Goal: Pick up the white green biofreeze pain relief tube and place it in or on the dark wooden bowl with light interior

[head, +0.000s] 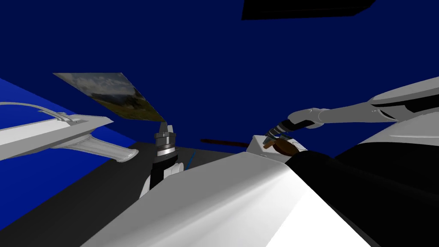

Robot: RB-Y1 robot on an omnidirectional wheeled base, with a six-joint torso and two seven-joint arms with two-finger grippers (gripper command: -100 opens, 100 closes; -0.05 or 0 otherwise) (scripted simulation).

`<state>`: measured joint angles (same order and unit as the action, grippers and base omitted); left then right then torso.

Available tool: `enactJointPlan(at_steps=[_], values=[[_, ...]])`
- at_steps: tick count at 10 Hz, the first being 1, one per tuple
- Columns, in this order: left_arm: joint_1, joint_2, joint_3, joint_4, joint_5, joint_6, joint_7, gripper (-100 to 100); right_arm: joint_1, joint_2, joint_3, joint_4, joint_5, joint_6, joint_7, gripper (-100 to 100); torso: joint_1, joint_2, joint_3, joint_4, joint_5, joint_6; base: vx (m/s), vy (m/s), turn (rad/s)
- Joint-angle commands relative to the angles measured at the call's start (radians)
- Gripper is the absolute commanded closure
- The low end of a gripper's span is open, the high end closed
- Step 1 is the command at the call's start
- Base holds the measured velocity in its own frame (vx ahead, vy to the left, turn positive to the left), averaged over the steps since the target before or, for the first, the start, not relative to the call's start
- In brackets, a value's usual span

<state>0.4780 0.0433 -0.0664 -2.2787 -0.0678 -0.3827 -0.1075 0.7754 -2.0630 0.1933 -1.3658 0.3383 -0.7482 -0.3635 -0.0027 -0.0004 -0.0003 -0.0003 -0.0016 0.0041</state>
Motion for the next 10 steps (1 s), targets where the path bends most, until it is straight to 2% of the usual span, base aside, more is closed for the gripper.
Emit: enactJointPlan(at_steps=[1, 3, 4, 5, 6, 7, 8, 9, 10], values=[[0.0, 0.0, 0.0, 0.0, 0.0, 0.0, 0.0, 0, -0.012, -0.02, -0.003, -0.017, 0.002, -0.005, 0.01, 100, 0.0, 0.0, 0.0, 0.0, 0.0, 0.0, 0.068, 0.001, -0.251], [0.0, 0.0, 0.0, 0.0, 0.0, 0.0, 0.0, 0, -0.027, -0.053, -0.015, -0.047, 0.007, -0.01, 0.017, 100, 0.0, -0.001, 0.0, 0.0, 0.0, 0.001, 0.093, 0.002, -0.307], [0.0, 0.0, 0.0, 0.0, 0.0, 0.0, 0.0, 0, -0.037, -0.05, 0.003, -0.046, 0.002, -0.005, 0.013, 100, 0.001, -0.001, -0.001, 0.0, 0.0, 0.0, 0.037, 0.007, -0.042], [0.0, 0.0, 0.0, 0.0, 0.0, 0.0, 0.0, 0, -0.038, -0.051, 0.004, -0.048, 0.003, -0.005, 0.014, 0, 0.0, 0.001, 0.0, 0.0, 0.0, -0.001, 0.006, 0.002, 0.009], [0.0, 0.0, 0.0, 0.0, 0.0, 0.0, 0.0, 0, -0.048, -0.082, -0.035, -0.041, -0.014, 0.001, -0.003, 100, 0.0, 0.002, 0.001, 0.0, 0.0, -0.001, -0.075, -0.039, -0.073], [0.0, 0.0, 0.0, 0.0, 0.0, 0.0, 0.0, 0, -0.048, -0.082, -0.035, -0.041, -0.014, 0.001, -0.003, 100, -0.002, 0.007, 0.004, 0.002, 0.001, -0.001, -0.095, -0.041, -0.028], [0.0, 0.0, 0.0, 0.0, 0.0, 0.0, 0.0, 0, -0.058, -0.113, -0.07, -0.035, -0.029, 0.004, -0.02, 100, -0.002, 0.009, 0.005, 0.002, 0.0, -0.001, -0.118, -0.062, -0.091], [-0.001, 0.0, 0.0, 0.0, 0.0, 0.0, 0.0, 0, -0.04, -0.113, -0.07, -0.035, -0.029, 0.004, -0.02, 100, -0.003, 0.011, 0.006, 0.003, 0.001, -0.001, -0.091, -0.061, -0.011], [-0.001, 0.0, 0.0, 0.0, 0.0, 0.0, 0.0, 0, -0.058, -0.113, -0.07, -0.035, -0.029, 0.004, -0.02, 100, -0.003, 0.011, 0.007, 0.003, 0.0, 0.001, -0.041, -0.025, 0.001]])
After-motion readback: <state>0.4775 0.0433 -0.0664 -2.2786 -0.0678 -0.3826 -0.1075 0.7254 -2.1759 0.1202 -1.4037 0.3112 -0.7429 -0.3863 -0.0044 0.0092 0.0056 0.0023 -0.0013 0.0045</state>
